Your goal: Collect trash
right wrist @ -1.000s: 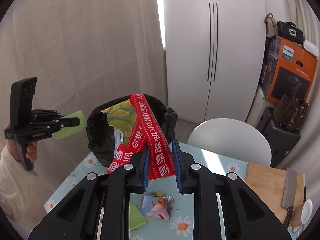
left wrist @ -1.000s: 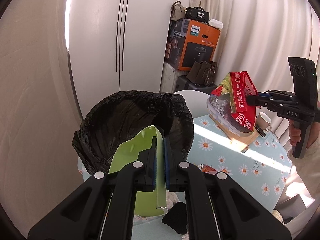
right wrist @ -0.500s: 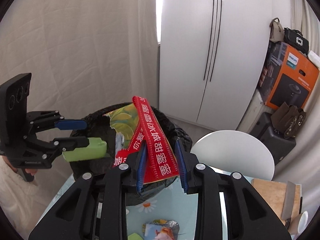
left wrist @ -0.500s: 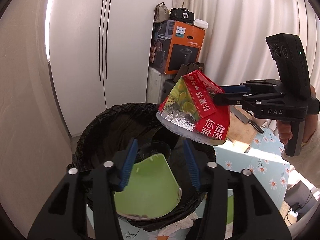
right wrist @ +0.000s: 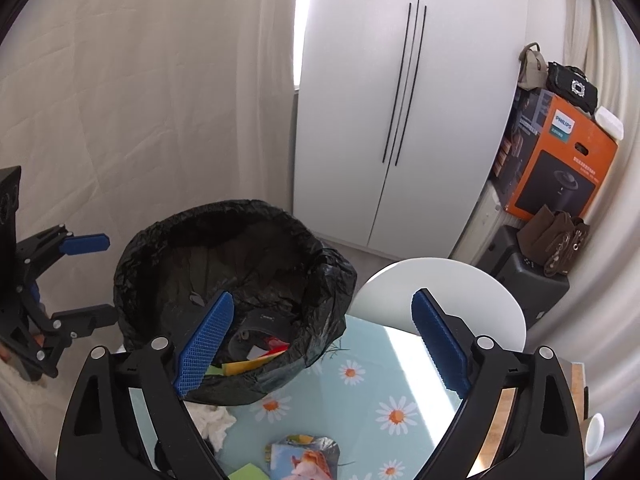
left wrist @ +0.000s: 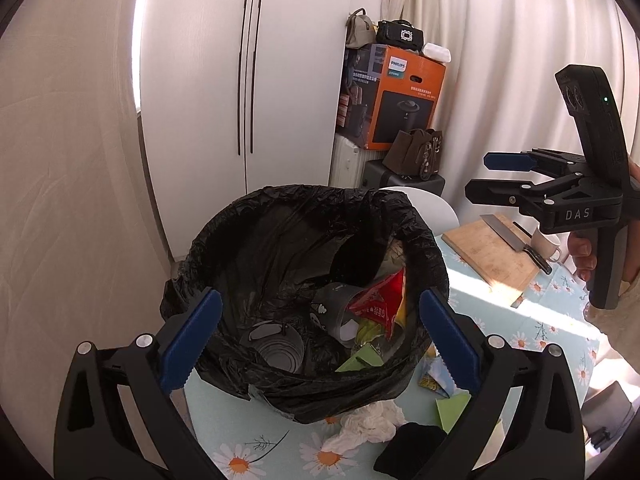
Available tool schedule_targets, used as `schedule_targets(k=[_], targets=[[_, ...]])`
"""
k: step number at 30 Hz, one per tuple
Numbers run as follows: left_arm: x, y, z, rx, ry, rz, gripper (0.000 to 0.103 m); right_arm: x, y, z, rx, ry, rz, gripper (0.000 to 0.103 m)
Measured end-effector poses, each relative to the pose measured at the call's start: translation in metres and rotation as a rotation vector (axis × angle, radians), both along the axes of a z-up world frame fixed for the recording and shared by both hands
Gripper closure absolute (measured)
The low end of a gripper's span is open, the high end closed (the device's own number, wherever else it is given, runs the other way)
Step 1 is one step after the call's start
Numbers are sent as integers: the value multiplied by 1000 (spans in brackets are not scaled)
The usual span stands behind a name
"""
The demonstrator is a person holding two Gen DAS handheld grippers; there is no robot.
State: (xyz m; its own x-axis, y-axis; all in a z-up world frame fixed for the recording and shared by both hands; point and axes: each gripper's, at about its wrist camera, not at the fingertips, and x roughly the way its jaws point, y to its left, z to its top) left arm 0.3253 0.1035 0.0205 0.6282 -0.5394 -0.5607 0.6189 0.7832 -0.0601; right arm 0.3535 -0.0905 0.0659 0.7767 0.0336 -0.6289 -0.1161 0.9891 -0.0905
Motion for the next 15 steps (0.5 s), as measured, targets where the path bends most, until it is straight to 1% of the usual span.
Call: schedule_targets(k=[4,9,15], targets=[[-19,0,-2,19,10,35,6,-13,-6,3,11,-2,11,16],[-42,2,-3,26,20,83,6,-32,-11,4,27,3,45,15],[-67,6,-8,3,55,136,6,-51,-17,2,29,13,83,15]])
